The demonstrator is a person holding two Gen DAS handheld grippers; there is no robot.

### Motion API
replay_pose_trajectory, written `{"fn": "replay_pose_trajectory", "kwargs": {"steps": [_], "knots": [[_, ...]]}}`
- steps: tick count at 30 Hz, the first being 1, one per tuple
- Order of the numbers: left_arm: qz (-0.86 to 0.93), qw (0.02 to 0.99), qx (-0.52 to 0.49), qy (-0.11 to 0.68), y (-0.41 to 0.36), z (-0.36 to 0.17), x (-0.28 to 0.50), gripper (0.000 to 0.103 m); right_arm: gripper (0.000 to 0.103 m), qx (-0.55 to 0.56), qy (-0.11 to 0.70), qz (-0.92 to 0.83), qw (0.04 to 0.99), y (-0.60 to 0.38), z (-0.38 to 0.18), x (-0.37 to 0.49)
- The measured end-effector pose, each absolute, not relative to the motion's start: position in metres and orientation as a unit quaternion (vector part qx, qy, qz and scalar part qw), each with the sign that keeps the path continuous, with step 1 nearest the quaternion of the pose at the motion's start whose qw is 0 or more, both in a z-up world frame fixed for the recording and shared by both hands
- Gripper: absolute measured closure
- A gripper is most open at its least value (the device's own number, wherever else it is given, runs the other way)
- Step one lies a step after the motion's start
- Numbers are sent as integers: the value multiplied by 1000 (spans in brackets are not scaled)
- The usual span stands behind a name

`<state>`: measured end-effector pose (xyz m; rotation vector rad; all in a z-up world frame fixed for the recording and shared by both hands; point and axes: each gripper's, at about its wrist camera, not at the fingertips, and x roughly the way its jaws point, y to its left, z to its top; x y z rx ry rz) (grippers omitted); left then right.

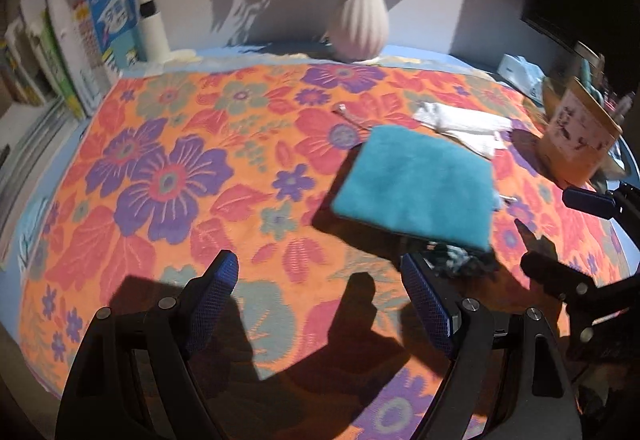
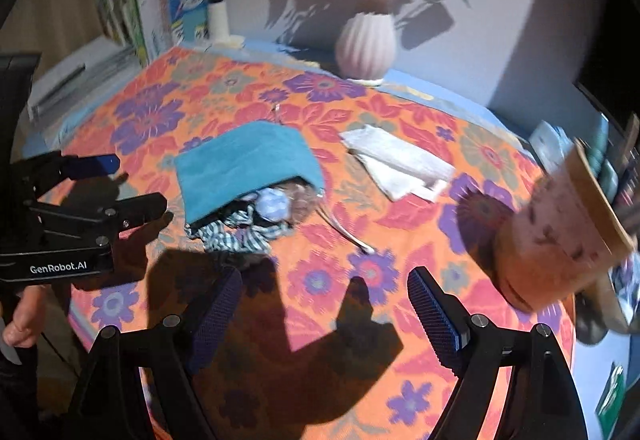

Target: Organize soft objects

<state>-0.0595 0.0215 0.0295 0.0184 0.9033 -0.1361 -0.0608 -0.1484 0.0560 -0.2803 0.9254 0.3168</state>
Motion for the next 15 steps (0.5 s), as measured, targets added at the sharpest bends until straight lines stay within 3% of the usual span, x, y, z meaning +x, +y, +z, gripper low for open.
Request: {"fn": "replay_pose_trajectory", "kwargs": {"steps": [8, 15], "knots": [[-49, 893, -28, 446, 46, 18, -49, 21, 19, -200, 414, 159, 874, -96, 54, -38], [-56, 892, -27, 448, 49, 20, -44, 21, 19, -96, 411, 166, 891, -100, 73, 7]]}}
